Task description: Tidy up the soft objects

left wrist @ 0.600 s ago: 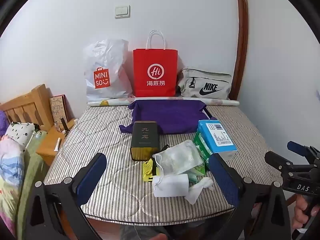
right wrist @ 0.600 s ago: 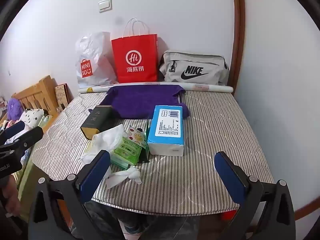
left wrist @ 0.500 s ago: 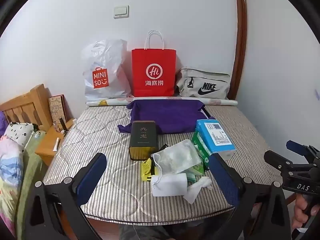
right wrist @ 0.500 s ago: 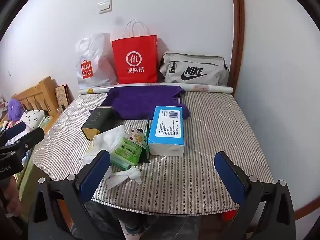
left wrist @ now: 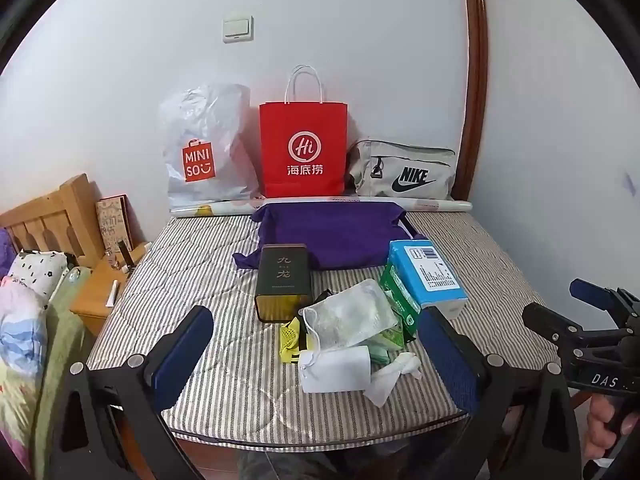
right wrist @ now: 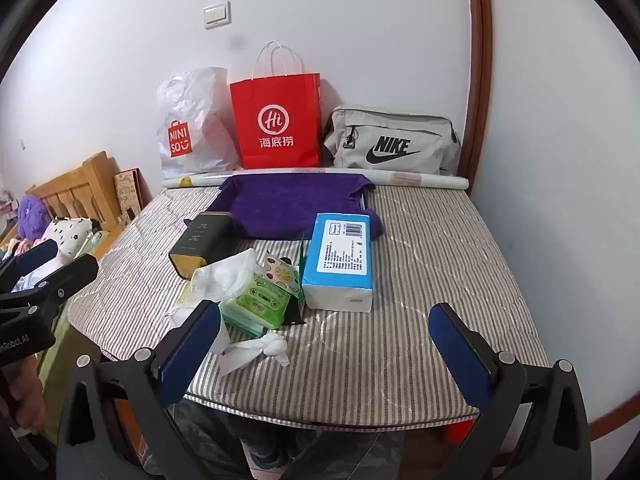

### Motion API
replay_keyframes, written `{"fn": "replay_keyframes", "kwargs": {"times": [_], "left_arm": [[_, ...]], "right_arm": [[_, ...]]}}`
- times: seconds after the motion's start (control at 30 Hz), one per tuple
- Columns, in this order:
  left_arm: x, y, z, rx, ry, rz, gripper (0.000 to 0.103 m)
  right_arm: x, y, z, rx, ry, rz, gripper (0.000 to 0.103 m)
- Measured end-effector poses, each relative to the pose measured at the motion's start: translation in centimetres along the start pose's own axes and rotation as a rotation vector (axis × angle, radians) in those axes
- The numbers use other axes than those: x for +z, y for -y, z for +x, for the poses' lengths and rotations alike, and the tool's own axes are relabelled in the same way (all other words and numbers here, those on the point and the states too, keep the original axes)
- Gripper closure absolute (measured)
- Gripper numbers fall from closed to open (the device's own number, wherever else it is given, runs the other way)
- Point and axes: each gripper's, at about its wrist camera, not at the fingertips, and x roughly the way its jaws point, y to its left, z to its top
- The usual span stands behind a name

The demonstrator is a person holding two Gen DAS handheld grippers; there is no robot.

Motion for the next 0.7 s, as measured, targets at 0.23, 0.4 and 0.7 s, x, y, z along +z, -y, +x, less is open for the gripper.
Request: {"fn": "replay_keyframes", "kwargs": {"times": [0.23,0.4,0.7], "left_arm": [[-0.05,-0.01,-0.09,0.001,0.002,-0.001,0.001],[0.11,-0.32,-0.43,0.000,0.002,-0.007,0.001],[0.00,-0.34,-0.44,0.008,-0.002,-0.008,0.001]], "right_arm": [[-0.11,-0.37,-0.26,-0.004,0.007,-0.005,0.001],[-0.14,-0.34,-0.26,-0.001,0.011,-0.006,0.001],[-0.16,-0.54,-0.44,0.000,0.013,-0.011,0.001]]}}
